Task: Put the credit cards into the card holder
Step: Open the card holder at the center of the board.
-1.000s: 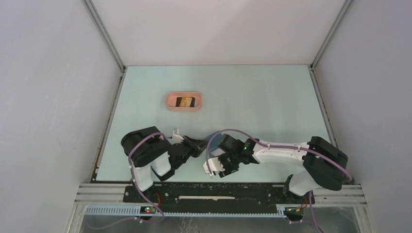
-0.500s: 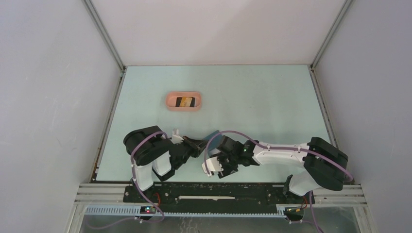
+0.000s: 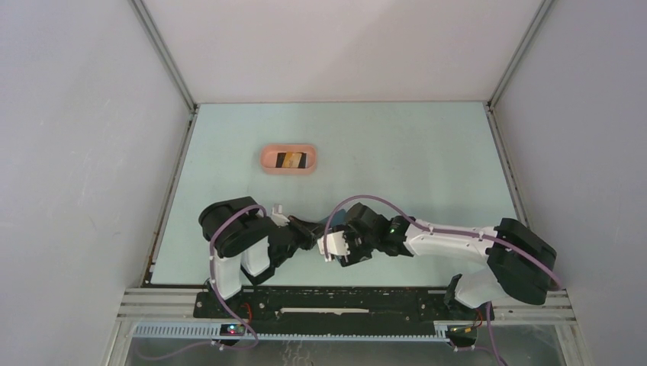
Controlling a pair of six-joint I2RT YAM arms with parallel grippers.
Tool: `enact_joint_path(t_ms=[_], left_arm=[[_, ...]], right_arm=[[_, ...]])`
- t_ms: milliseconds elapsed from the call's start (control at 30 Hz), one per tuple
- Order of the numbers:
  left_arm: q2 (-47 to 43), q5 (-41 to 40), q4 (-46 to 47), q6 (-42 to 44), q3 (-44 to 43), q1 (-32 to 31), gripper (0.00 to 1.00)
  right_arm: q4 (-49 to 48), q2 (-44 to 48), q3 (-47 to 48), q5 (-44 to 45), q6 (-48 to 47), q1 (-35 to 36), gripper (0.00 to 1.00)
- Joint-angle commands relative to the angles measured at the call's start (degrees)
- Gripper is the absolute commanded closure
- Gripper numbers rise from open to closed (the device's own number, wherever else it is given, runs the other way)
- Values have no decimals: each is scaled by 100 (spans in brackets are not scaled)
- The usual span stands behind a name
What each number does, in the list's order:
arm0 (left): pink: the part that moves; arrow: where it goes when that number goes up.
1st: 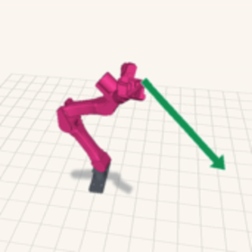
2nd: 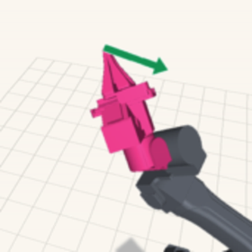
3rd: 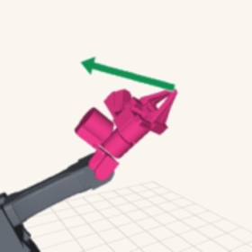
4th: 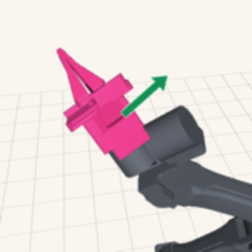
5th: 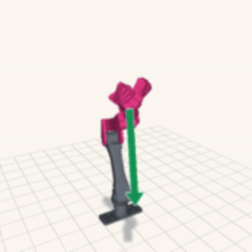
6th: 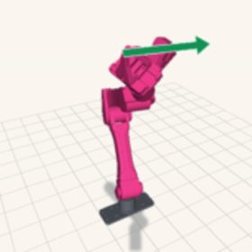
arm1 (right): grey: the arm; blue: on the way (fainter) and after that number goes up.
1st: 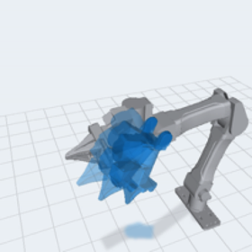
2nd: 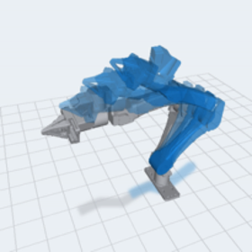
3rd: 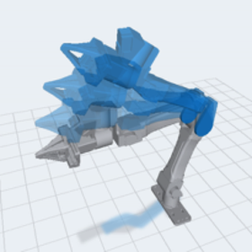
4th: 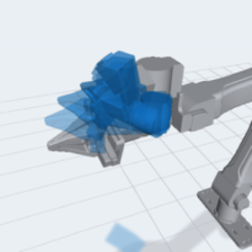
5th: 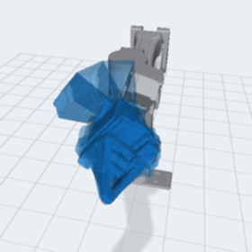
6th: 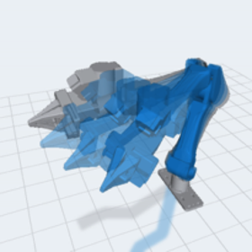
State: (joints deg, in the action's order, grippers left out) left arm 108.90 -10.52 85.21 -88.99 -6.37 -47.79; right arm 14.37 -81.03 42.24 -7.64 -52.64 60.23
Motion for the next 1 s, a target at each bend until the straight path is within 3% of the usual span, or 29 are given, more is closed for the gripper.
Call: enact_joint_path(t_ms=[0, 400, 600, 867, 967], left_arm=[[100, 215, 180, 74, -52, -36, 100], [179, 634, 180, 289, -145, -124, 99], [85, 569, 180, 423, -11, -119, 87], [-306, 407, 171, 895, 286, 26, 61], [-500, 336, 171, 1152, 489, 124, 56]], right_arm=[[57, 43, 183, -441, 382, -409, 31], [652, -609, 852, -1986, 1280, -1415, 37], [844, -803, 1074, -2046, 1423, -1503, 43], [953, -962, 1187, -1652, 1439, -1487, 51], [993, -971, 1220, -1662, 1441, -1487, 51]])
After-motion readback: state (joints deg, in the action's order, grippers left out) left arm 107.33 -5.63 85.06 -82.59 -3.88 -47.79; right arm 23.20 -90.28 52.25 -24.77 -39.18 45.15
